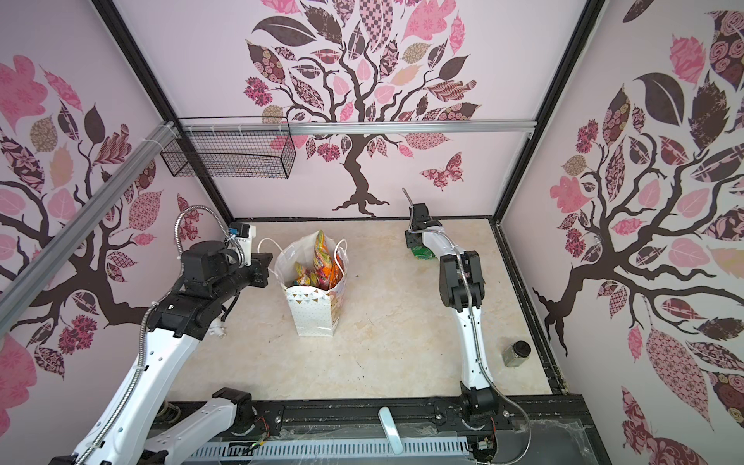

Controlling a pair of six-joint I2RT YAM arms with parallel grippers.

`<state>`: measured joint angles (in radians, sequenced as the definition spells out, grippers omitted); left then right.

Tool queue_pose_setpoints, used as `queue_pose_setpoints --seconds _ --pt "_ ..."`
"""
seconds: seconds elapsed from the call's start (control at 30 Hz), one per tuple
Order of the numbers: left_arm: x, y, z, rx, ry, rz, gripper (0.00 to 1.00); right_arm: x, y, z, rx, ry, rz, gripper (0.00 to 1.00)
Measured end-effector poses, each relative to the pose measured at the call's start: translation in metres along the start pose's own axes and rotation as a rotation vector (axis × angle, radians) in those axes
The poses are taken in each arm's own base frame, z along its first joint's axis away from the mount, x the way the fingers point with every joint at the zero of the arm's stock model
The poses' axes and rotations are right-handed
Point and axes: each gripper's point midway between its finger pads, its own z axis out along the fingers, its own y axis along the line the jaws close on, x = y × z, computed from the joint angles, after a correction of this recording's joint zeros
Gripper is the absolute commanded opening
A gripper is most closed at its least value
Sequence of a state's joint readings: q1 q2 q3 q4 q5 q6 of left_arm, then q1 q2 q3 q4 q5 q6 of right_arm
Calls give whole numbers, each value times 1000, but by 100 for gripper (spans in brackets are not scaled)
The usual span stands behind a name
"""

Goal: Place the snacks into the paper bag
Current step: Rotate the snack at the top-right of the table.

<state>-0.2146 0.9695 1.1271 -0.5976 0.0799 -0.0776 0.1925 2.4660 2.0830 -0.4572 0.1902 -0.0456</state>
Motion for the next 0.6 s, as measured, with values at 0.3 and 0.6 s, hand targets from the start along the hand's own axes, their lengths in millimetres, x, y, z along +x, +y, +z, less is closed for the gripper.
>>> queue_pose_setpoints --seconds 0.3,0.6 --pt "0 0 0 2 0 -1 0 -2 16 1 -21 -37 11 9" --pt "0 -1 0 4 -2 -1 0 11 18 -15 -45 -35 20 0"
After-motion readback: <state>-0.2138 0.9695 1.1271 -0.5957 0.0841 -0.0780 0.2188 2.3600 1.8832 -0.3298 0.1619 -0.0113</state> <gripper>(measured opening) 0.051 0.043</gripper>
